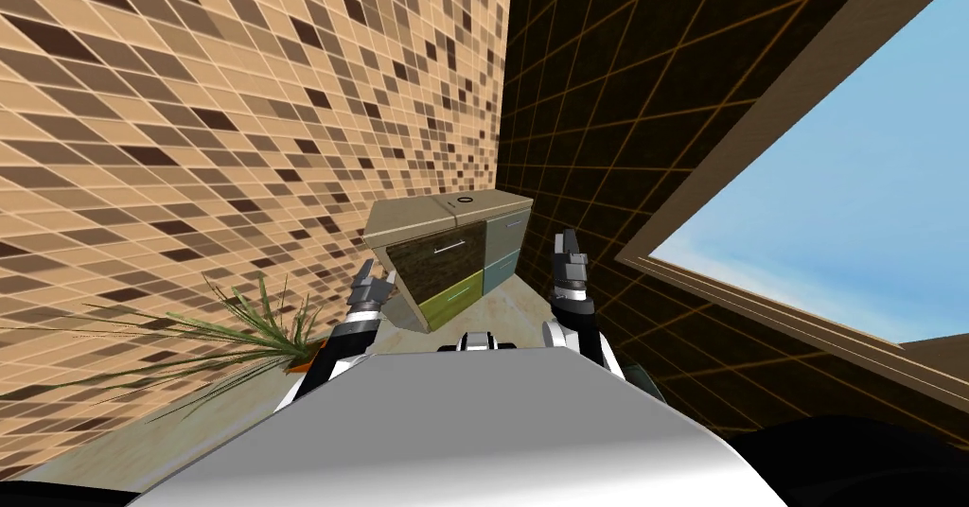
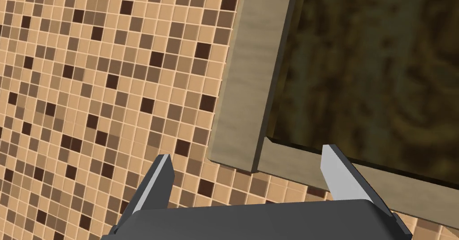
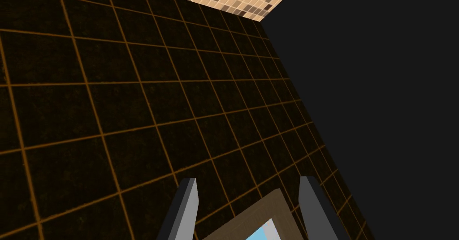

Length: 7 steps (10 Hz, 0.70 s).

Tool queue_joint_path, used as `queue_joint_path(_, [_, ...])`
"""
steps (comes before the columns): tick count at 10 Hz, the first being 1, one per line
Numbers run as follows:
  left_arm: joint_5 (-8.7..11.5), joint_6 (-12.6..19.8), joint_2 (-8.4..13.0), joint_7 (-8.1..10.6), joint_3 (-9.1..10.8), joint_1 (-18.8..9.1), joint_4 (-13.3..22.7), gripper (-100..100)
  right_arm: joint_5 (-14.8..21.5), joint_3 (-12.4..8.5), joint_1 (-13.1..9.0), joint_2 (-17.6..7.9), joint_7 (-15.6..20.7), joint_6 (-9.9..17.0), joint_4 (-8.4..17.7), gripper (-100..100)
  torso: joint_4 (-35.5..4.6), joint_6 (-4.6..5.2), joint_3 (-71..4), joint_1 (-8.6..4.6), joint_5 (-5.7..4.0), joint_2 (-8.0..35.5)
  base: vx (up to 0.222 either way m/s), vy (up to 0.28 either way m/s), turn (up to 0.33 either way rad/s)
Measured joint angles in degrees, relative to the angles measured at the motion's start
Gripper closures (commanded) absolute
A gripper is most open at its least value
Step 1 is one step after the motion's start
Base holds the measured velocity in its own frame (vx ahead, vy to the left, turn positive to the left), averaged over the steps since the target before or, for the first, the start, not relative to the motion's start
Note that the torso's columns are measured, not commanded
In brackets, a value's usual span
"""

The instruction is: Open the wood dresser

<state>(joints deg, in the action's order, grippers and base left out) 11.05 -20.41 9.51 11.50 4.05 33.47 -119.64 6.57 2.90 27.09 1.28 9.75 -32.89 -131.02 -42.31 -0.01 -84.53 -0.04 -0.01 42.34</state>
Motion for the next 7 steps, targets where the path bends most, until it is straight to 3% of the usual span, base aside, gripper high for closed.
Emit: queue_joint_path(7, [4.1, 2.89, -0.38, 1.53, 2.61, 0.68, 3.47, -100, 0.0, 0.0, 0.0, 0.0, 0.0, 0.0, 0.0, 0, 0.02, 0.0, -0.04, -0.02, -0.01, -0.05, 0.166, -0.187, 0.101])
